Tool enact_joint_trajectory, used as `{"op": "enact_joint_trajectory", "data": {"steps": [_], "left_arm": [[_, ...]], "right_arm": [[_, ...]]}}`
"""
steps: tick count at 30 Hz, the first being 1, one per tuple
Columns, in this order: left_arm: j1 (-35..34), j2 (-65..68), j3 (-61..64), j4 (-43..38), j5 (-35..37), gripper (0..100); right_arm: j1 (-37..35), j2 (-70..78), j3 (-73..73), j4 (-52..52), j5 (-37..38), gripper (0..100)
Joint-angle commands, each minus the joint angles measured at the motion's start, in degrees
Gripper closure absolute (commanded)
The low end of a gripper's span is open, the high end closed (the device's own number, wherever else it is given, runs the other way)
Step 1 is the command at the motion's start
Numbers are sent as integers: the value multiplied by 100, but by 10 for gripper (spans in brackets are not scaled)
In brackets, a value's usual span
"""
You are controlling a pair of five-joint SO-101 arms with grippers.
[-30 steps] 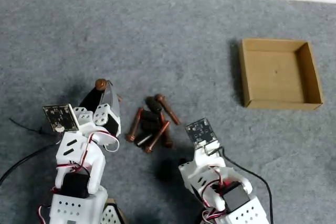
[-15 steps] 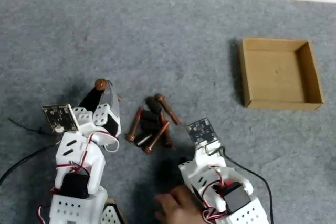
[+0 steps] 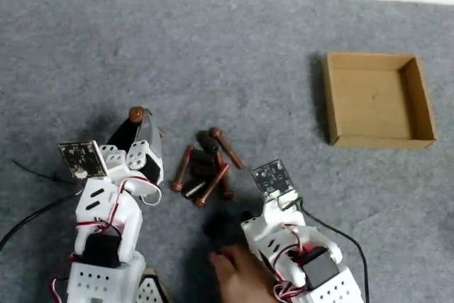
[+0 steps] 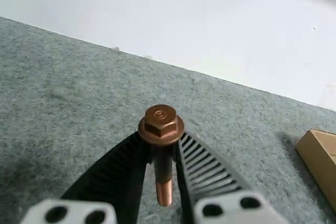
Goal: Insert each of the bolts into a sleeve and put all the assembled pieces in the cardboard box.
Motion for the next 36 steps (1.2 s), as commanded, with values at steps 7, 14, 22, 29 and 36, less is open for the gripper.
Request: {"op": "enact_joint_trajectory", "data": {"steps": [7, 14, 22, 29, 36], "left_arm": [[-40, -66, 110, -123, 0, 995], [-48, -66, 110, -123, 0, 995], [-66, -66, 110, -123, -9, 995], [-66, -66, 110, -114, -18, 995], [-75, -66, 110, -114, -26, 995]], "right_arm": [[769, 48, 681, 40, 35, 713], [919, 48, 681, 40, 44, 713], [919, 48, 681, 40, 53, 713], [919, 48, 681, 40, 53, 713], [919, 48, 681, 40, 53, 713]]}}
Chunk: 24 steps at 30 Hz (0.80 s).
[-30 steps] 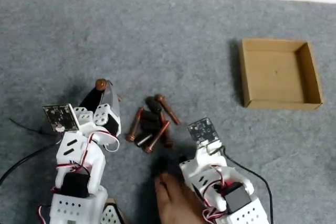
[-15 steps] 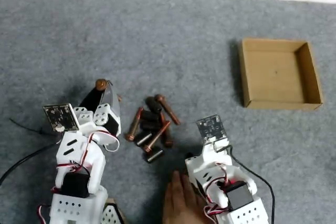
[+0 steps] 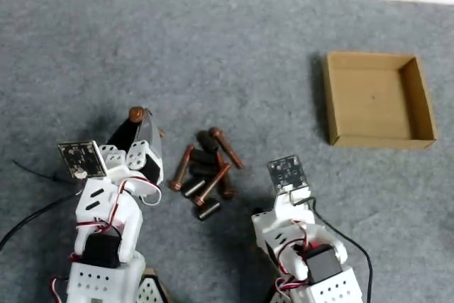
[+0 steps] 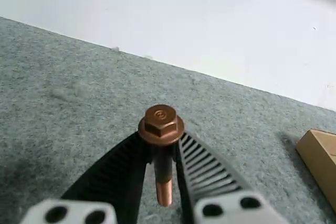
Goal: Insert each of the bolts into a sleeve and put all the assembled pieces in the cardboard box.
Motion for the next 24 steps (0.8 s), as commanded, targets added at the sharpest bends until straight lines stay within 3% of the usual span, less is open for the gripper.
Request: {"op": "enact_joint_trajectory", "data": {"steps": [1, 24], "left_arm": [[-75, -66, 110, -114, -9, 995], [-479, -66, 110, 9, -35, 995]], "right_arm": [[66, -22, 681, 40, 53, 713], [224, -22, 673, -22, 53, 713]]}}
